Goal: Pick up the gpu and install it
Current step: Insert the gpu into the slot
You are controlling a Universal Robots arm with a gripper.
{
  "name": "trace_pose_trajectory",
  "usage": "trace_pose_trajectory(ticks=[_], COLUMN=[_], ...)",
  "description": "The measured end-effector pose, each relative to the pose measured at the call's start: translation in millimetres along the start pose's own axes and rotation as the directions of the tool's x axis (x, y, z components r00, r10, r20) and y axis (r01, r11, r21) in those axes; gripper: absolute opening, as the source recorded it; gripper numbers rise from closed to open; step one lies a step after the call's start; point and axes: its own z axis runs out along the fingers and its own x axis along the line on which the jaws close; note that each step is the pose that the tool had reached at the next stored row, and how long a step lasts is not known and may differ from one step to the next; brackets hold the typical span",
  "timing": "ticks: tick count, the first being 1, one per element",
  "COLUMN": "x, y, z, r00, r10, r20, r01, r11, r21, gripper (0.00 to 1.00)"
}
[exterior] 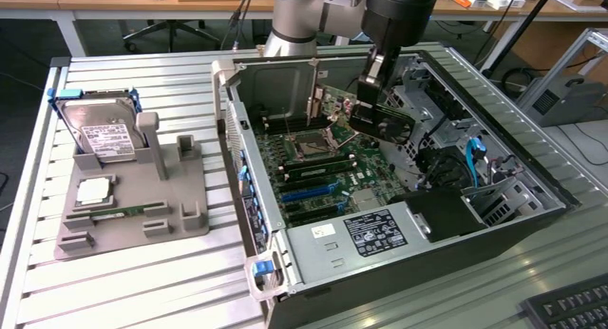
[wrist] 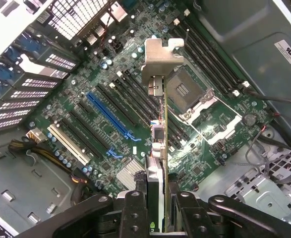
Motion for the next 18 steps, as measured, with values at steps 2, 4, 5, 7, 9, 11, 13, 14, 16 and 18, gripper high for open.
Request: trace_pose_trajectory(ticks=[2,4,5,7,9,11,13,14,16,18], x=[0.0,0.0,0.0,0.0,0.0,0.0,0.0,0.0,0.0,0.0], y=[0.0,0.0,0.0,0.0,0.0,0.0,0.0,0.0,0.0,0.0], z=[0.0,0.0,0.1,0.1,0.0,0.1,0.1,0.1,0.1,0.0], r00=[1.0000,0.9999,0.9999,0.9998,0.9997,0.9995,0.9994,0.9993,0.9992,0.9990], r10=[-0.005,-0.011,-0.014,-0.019,-0.026,-0.031,-0.035,-0.037,-0.040,-0.044], r20=[0.0000,0.0003,0.0005,0.0007,0.0010,0.0014,0.0015,0.0016,0.0018,0.0020], r01=[0.005,0.011,0.014,0.019,0.026,0.031,0.035,0.037,0.040,0.044], r11=[1.0000,0.9999,0.9999,0.9998,0.9997,0.9995,0.9994,0.9993,0.9992,0.9990], r21=[0.0002,0.0003,0.0004,0.0004,0.0005,0.0005,0.0006,0.0006,0.0006,0.0006], gripper=[0.27,0.27,0.27,0.27,0.27,0.27,0.27,0.27,0.27,0.27])
